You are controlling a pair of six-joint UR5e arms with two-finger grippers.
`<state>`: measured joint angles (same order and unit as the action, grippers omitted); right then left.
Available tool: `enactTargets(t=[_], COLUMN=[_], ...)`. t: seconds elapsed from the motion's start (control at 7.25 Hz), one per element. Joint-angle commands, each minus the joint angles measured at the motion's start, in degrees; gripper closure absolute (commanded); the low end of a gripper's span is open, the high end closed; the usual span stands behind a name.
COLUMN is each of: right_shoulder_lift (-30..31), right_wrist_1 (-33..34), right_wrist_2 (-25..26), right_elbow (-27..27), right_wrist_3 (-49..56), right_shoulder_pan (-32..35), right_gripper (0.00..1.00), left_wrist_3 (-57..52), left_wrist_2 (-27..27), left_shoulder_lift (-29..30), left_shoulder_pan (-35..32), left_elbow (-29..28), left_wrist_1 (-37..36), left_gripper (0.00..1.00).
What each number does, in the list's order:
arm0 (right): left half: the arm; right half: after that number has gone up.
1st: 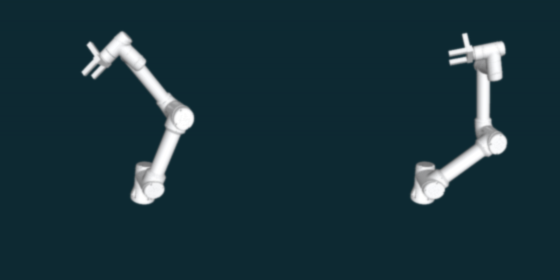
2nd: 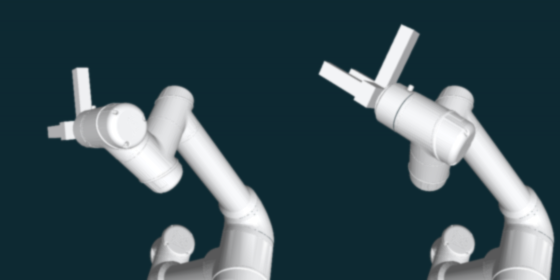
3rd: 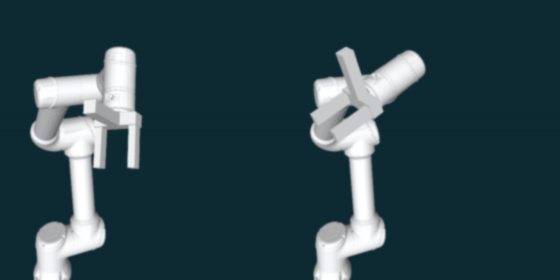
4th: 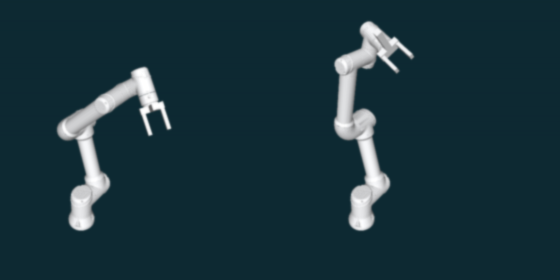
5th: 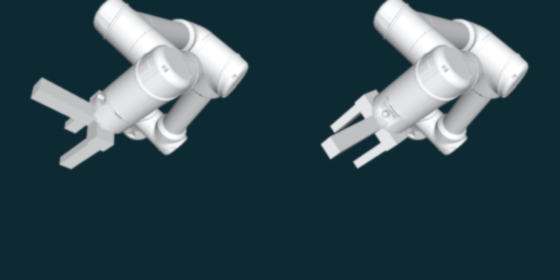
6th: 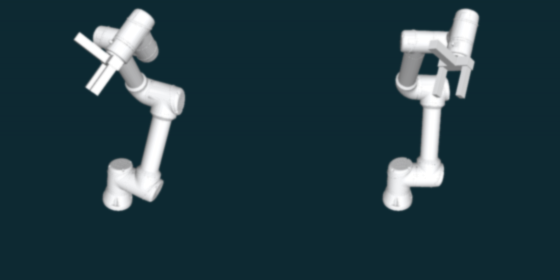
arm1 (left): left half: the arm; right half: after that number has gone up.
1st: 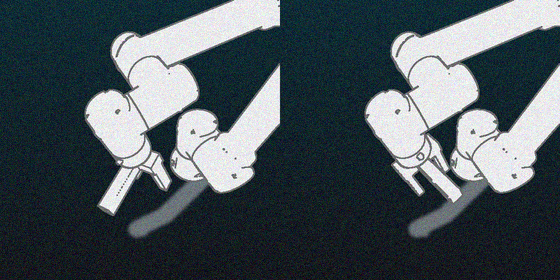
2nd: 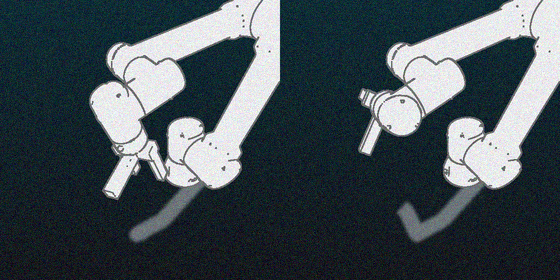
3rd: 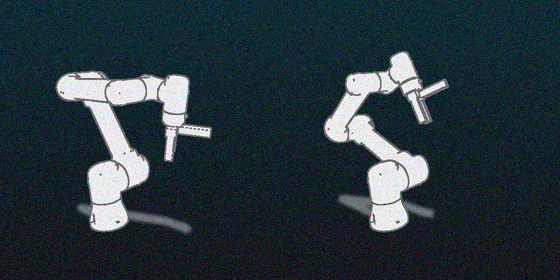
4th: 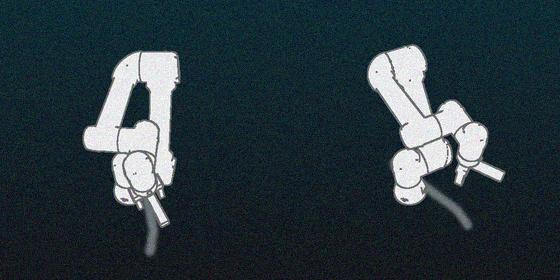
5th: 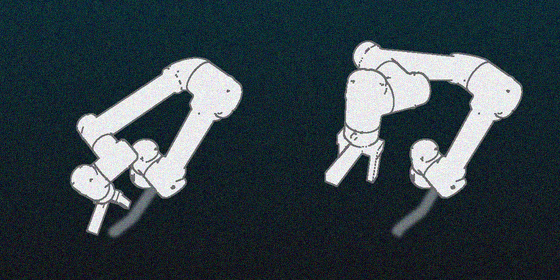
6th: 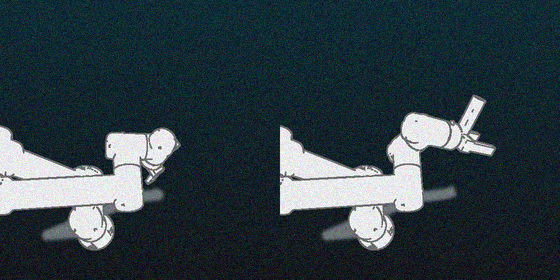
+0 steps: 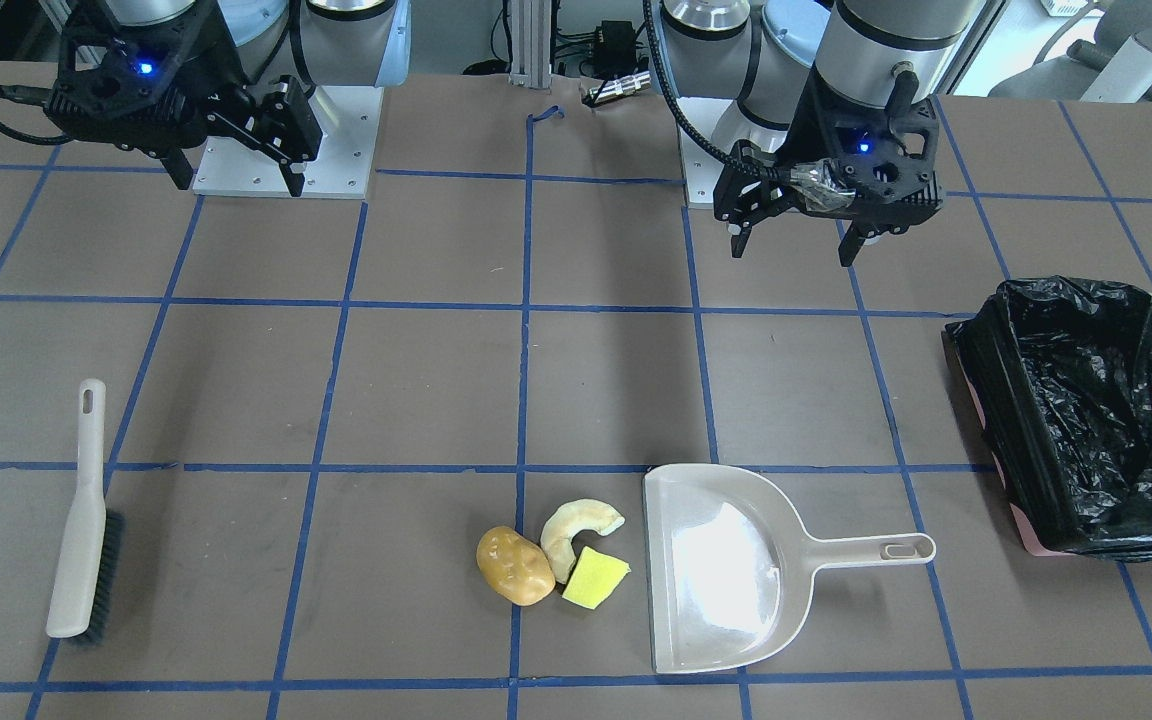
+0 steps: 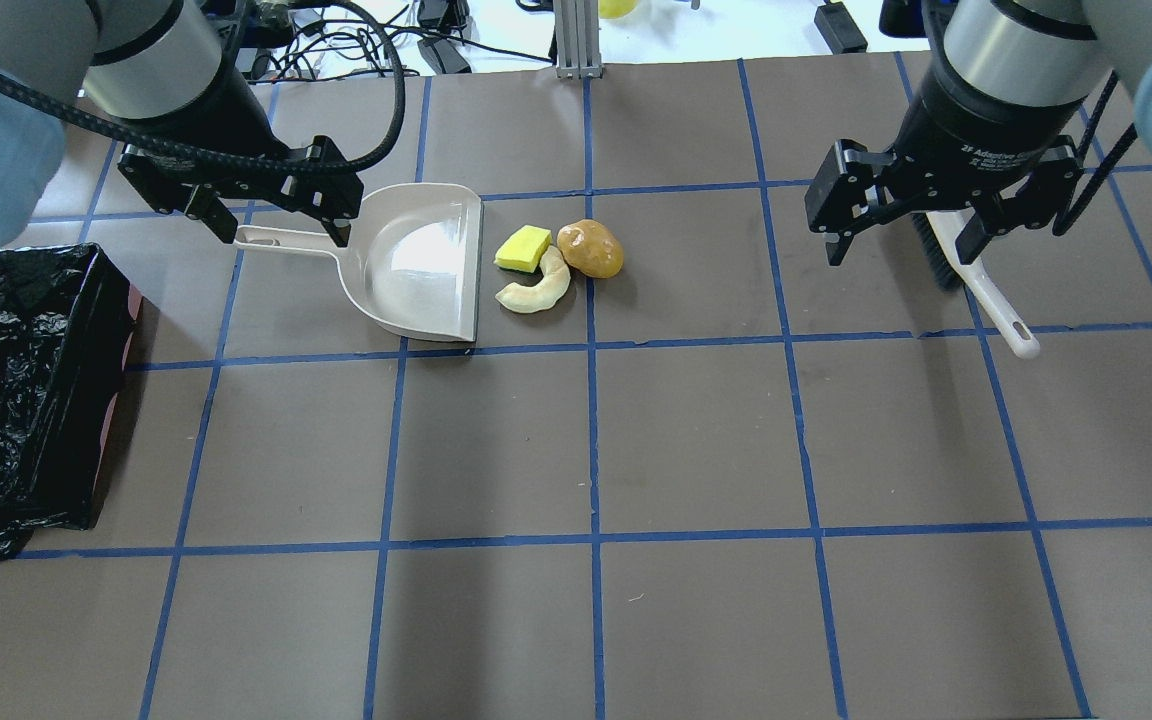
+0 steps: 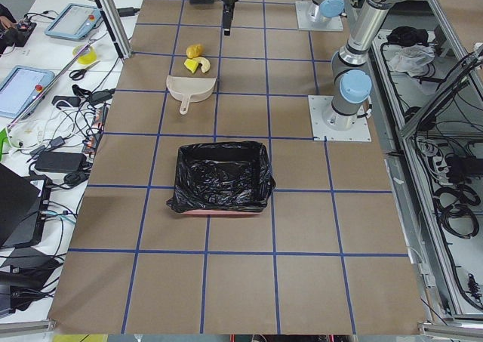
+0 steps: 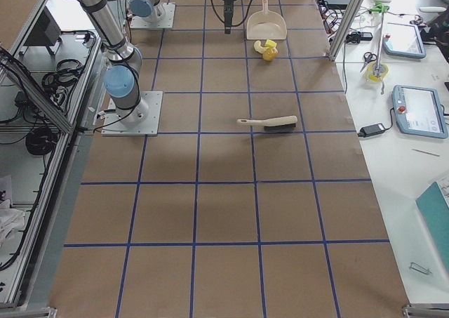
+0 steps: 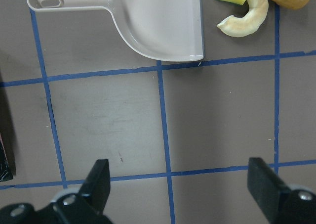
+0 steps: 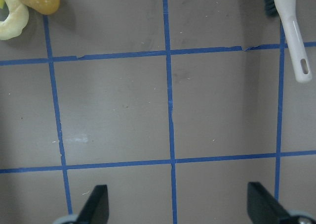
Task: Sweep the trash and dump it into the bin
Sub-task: 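Move the left gripper to the dustpan handle while the right gripper approaches the brush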
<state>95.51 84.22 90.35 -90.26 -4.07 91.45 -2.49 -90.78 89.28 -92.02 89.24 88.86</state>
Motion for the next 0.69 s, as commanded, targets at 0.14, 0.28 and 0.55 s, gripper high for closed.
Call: enactTargets(t=[0.14, 0.28, 0.55], right_shoulder_lift=[-0.1, -0.1, -0.1], right_wrist_1=[0.0, 0.4, 0.9], right_wrist_2=[5.8, 7.6, 6.9], right_elbow=[-0.8, -2.6, -3.3], right_wrist_3=[0.6, 2.4, 17.9], right_shoulder_pan=[-1.3, -4.2, -12.2], right_gripper=[0.0, 0.0, 0.0], left_wrist_3=[-0.3, -0.3, -1.9], left_wrist_2=[0.1, 0.0, -0.9], left_shoulder_lift=[3.0, 4.7, 10.0], left_shoulder_pan=[0.7, 0.7, 2.5], left_elbow=[0.5, 0.6, 0.4], left_wrist_1=[-0.1, -0.7, -10.1], left_gripper=[0.0, 0.0, 0.0])
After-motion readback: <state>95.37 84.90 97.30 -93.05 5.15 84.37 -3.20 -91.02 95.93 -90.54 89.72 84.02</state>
